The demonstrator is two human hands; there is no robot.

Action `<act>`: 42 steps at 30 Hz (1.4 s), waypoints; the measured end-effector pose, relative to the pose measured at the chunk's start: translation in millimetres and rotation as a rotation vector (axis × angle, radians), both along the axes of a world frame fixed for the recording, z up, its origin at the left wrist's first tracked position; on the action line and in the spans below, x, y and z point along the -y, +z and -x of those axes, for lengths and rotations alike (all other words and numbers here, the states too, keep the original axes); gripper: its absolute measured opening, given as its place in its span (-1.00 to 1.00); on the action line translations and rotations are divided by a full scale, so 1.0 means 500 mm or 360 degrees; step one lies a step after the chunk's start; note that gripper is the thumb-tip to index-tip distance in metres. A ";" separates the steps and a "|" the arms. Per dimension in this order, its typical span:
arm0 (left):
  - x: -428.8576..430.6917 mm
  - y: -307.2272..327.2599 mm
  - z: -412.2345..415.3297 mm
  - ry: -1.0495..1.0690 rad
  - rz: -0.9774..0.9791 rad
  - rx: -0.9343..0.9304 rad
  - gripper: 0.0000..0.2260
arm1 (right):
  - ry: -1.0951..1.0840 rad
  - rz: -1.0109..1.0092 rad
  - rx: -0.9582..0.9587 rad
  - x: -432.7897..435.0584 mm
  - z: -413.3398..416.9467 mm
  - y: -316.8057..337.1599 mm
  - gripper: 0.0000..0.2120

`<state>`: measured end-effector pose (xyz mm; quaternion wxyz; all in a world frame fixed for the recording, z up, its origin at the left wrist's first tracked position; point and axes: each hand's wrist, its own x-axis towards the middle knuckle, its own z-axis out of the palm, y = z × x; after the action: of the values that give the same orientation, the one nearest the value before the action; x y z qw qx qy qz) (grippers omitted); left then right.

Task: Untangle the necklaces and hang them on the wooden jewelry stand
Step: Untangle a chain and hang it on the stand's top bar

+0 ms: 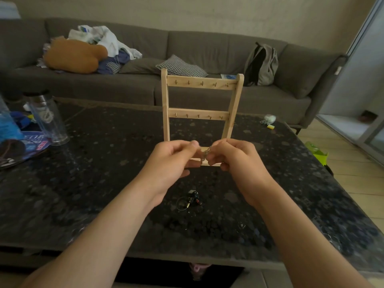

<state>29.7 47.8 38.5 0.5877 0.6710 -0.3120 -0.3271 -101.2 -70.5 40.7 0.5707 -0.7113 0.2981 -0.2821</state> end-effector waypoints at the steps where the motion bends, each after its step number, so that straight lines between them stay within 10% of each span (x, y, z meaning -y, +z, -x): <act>1: -0.002 0.003 0.003 -0.0083 -0.0011 0.0067 -0.83 | 0.0008 -0.0017 0.0016 0.000 0.000 0.000 -0.80; 20: 0.010 -0.010 -0.007 0.0051 0.0180 -0.0459 -0.85 | 0.0258 -0.0139 -0.0021 -0.004 -0.001 -0.005 -0.67; 42: 0.014 -0.007 -0.004 0.0213 0.0189 -0.0210 -0.90 | -0.0025 -0.0279 0.0394 -0.013 -0.015 -0.014 -0.83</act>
<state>31.7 40.7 35.1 0.6662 0.6314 -0.2460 -0.3114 -93.5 -64.1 33.8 0.6607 -0.6161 0.2545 -0.3451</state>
